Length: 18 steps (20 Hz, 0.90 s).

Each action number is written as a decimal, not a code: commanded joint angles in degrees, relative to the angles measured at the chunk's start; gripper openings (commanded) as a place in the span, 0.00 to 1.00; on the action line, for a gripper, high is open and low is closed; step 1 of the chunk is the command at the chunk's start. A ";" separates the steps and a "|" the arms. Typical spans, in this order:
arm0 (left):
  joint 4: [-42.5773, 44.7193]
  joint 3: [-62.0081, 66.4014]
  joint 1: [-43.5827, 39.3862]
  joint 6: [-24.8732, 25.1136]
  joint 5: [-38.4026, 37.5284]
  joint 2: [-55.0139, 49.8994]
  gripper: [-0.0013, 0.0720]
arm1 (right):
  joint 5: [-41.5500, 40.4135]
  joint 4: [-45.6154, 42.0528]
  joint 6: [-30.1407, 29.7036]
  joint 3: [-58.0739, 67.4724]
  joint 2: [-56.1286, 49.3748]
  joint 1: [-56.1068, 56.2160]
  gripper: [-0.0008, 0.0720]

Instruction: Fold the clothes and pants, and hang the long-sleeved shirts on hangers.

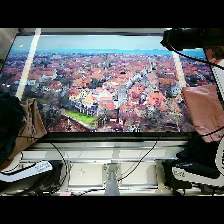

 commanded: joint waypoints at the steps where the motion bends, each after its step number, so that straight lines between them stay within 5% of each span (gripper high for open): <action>1: 0.87 -0.04 0.24 0.24 -0.50 -2.91 0.37 | 0.02 0.00 0.02 0.04 0.00 0.07 0.06; 3: 2.49 -0.04 0.31 0.26 -1.20 -3.17 0.07 | 0.00 0.00 0.02 0.04 0.00 0.07 0.06; 13: 2.14 10.80 -0.26 -3.48 -8.46 10.19 0.06 | 0.02 0.00 0.02 0.04 0.00 0.07 0.06; 18: 2.08 20.83 -6.62 -7.93 3.34 21.75 0.06 | 0.00 0.00 0.02 0.04 0.00 0.07 0.06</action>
